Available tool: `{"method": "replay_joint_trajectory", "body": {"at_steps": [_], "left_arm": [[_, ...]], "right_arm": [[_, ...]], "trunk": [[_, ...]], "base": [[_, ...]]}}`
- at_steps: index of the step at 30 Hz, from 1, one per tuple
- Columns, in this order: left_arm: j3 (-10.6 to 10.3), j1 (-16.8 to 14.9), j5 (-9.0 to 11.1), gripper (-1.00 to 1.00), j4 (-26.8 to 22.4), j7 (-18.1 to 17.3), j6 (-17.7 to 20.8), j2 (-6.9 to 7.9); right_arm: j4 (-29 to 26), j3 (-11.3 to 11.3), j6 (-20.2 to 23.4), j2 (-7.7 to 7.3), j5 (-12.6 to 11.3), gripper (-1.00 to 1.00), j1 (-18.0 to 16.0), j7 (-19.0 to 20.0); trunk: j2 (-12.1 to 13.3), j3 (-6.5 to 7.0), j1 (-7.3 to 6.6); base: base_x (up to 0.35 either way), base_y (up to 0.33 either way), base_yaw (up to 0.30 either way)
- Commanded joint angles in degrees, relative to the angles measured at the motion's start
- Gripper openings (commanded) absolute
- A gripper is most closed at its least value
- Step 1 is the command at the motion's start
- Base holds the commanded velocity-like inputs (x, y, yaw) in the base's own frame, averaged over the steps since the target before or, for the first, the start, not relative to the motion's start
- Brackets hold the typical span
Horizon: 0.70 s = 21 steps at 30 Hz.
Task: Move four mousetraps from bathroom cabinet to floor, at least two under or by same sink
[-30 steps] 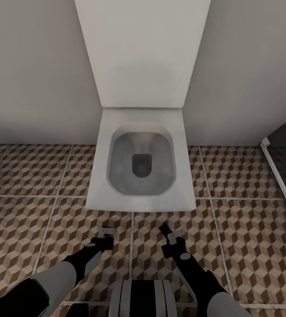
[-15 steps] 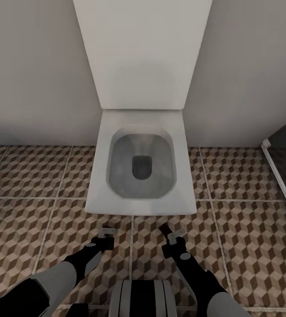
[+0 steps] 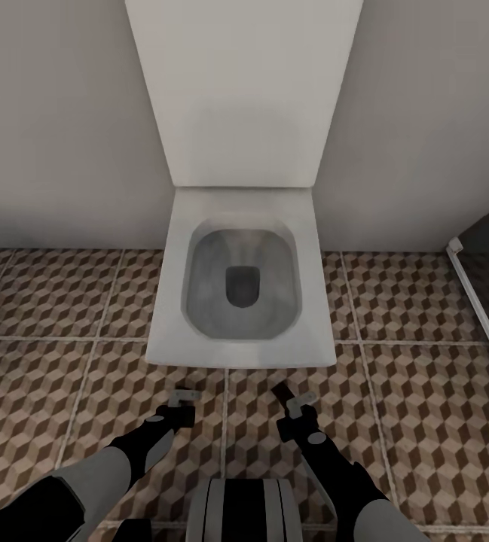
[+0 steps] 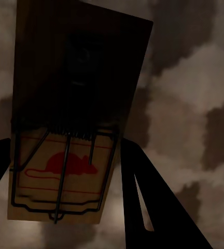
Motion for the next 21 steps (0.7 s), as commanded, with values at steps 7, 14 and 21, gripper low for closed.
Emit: {"method": "replay_joint_trajectory", "body": {"at_steps": [7,14,21], "left_arm": [[-0.5,0.0,0.3,-1.0,-0.1,0.5,0.0,0.01],[-0.5,0.0,0.3,-1.0,-0.1,0.5,0.0,0.01],[-0.5,0.0,0.3,-1.0,-0.1,0.5,0.0,0.01]], "right_arm": [[-0.1,0.2,0.5,0.0,0.5,-1.0,0.0,-0.3],[-0.1,0.2,0.5,-0.01,0.5,-1.0,0.0,-0.3],[-0.1,0.2,0.5,0.0,0.5,-1.0,0.0,-0.3]], "trunk": [[-0.1,-1.36,0.15],[-0.1,-1.36,0.15],[-0.1,-1.36,0.15]], "base": [[0.0,0.0,0.0],[0.0,0.0,0.0],[0.0,0.0,0.0]]}}
